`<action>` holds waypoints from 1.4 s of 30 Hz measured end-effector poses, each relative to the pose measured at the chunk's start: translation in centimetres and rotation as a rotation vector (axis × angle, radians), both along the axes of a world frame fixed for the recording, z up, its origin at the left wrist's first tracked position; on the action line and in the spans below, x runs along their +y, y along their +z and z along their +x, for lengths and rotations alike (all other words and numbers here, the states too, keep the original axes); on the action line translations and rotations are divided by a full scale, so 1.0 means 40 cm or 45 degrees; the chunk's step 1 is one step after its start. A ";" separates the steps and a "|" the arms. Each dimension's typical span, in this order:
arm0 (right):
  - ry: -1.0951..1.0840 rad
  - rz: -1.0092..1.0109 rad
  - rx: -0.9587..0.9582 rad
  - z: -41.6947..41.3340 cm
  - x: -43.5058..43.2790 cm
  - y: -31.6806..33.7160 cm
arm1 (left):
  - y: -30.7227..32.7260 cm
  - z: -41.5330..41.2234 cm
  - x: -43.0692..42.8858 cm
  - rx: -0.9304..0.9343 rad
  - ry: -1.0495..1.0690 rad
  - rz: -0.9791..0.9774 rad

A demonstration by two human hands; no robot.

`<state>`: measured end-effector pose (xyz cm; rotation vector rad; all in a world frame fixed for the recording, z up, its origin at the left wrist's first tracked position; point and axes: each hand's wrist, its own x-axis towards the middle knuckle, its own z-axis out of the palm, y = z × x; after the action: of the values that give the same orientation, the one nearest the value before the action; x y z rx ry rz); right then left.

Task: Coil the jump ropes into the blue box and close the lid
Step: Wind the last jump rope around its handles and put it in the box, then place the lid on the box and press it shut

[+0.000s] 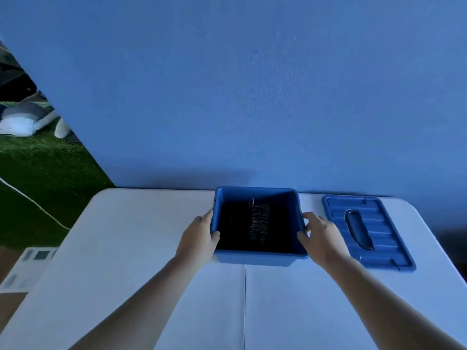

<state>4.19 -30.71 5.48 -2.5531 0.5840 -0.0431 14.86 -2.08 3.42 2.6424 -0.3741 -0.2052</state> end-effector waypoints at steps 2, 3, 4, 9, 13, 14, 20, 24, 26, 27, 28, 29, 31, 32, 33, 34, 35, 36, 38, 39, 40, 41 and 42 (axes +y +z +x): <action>-0.009 0.009 -0.002 -0.043 0.009 0.002 | 0.004 -0.041 0.015 0.021 -0.002 -0.015; -0.016 0.013 -0.003 -0.064 0.014 0.003 | 0.006 -0.062 0.022 0.031 -0.006 -0.024; -0.021 0.017 -0.004 -0.086 0.020 0.003 | 0.007 -0.083 0.029 0.040 -0.010 -0.037; -0.014 0.057 -0.053 -0.197 0.042 -0.004 | 0.008 -0.192 0.067 0.053 -0.016 -0.128; -0.008 0.099 -0.125 -0.271 0.060 -0.019 | 0.004 -0.271 0.093 0.051 -0.007 -0.176; -0.007 0.102 -0.132 -0.288 0.063 -0.022 | 0.003 -0.289 0.099 0.049 -0.005 -0.185; -0.013 0.122 -0.149 -0.369 0.083 -0.032 | -0.003 -0.374 0.129 0.043 0.010 -0.198; -0.040 0.152 -0.147 -0.404 0.095 -0.034 | -0.009 -0.414 0.145 0.049 0.007 -0.217; -0.047 0.134 -0.153 -0.409 0.096 -0.036 | -0.011 -0.419 0.148 0.060 0.001 -0.225; -0.052 0.115 -0.146 -0.409 0.096 -0.036 | -0.010 -0.416 0.149 0.049 -0.012 -0.214; -0.061 0.090 -0.131 -0.408 0.097 -0.036 | -0.008 -0.410 0.148 0.016 -0.035 -0.182; -0.072 0.067 -0.113 -0.407 0.099 -0.034 | -0.004 -0.403 0.145 -0.025 -0.061 -0.139; -0.094 0.049 -0.101 -0.400 0.101 -0.030 | 0.010 -0.383 0.133 -0.081 -0.088 -0.082; -0.102 0.055 -0.106 -0.395 0.101 -0.028 | 0.018 -0.371 0.123 -0.096 -0.098 -0.071; -0.111 0.062 -0.112 -0.389 0.098 -0.025 | 0.028 -0.358 0.110 -0.115 -0.114 -0.063; -0.121 0.069 -0.117 -0.382 0.094 -0.022 | 0.036 -0.343 0.096 -0.138 -0.137 -0.053; -0.134 0.077 -0.118 -0.374 0.088 -0.018 | 0.044 -0.328 0.080 -0.161 -0.160 -0.045; -0.148 0.087 -0.122 -0.364 0.080 -0.013 | 0.053 -0.311 0.061 -0.180 -0.181 -0.039; -0.181 0.098 -0.137 -0.345 0.058 -0.005 | 0.071 -0.277 0.017 -0.208 -0.225 -0.036; -0.203 0.092 -0.145 -0.337 0.044 -0.003 | 0.080 -0.261 -0.009 -0.223 -0.254 -0.036; -0.228 0.082 -0.150 -0.328 0.029 -0.001 | 0.087 -0.244 -0.037 -0.237 -0.287 -0.031; -0.259 0.076 -0.149 -0.321 0.009 -0.001 | 0.094 -0.229 -0.067 -0.245 -0.323 -0.023; -0.293 0.074 -0.145 -0.314 -0.011 -0.001 | 0.099 -0.213 -0.099 -0.243 -0.360 -0.014</action>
<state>-8.39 -31.16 5.45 -2.3975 0.8190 -0.2469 6.36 -6.04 7.38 2.5968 -0.8106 -0.0384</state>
